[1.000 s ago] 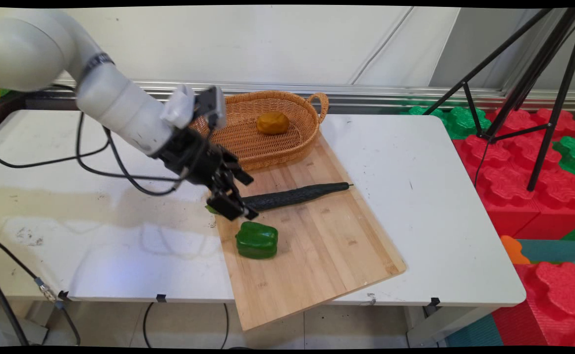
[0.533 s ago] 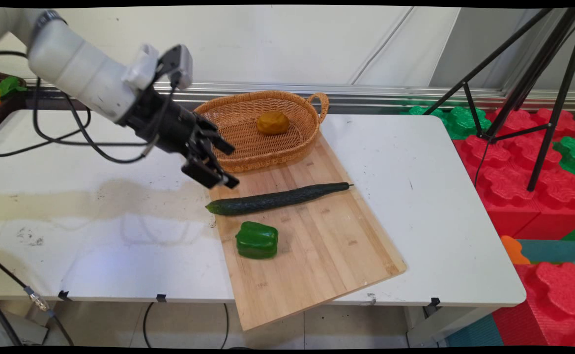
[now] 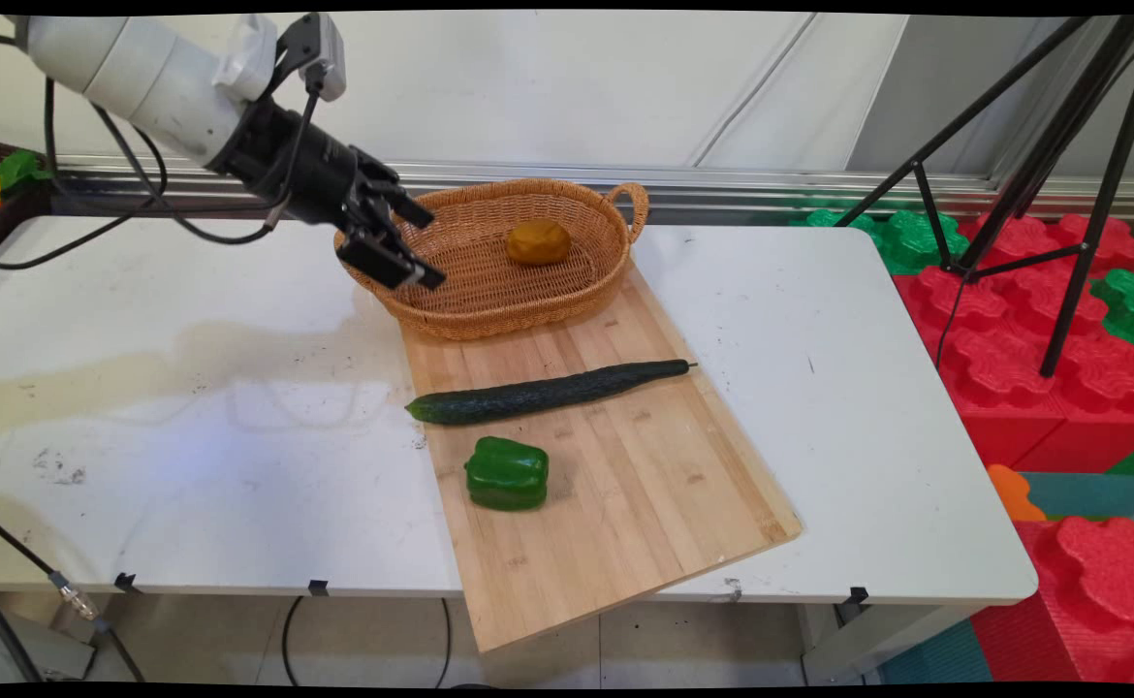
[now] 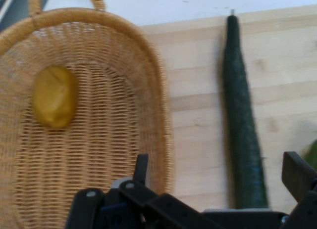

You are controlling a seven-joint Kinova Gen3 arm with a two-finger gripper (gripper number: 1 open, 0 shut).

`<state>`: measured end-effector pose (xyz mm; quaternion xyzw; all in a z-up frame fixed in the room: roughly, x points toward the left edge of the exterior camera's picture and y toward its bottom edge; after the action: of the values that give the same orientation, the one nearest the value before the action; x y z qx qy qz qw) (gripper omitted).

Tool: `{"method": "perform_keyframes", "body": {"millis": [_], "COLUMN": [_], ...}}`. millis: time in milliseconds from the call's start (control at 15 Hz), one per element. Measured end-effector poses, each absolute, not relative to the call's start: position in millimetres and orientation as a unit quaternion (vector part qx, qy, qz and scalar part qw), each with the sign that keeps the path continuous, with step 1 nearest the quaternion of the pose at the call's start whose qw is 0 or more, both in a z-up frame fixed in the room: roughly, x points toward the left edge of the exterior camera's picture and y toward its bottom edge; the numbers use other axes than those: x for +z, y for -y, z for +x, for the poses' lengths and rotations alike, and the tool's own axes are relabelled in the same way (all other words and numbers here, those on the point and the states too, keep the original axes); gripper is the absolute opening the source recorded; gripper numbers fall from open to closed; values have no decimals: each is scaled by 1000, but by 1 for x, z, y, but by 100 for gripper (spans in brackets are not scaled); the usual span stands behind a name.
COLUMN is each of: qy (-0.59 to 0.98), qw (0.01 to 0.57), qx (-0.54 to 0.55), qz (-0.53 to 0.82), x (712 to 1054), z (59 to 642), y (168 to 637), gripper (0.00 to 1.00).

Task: Pick up the potato from the vegetable basket

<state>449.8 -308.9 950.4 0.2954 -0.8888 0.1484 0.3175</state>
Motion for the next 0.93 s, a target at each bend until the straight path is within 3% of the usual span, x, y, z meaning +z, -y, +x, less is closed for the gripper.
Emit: {"method": "perform_keyframes", "body": {"millis": [933], "qy": [890], "qw": [284], "qx": [203], "qz": [292], "x": [919], "z": [467], "y": [407], "gripper": [100]}}
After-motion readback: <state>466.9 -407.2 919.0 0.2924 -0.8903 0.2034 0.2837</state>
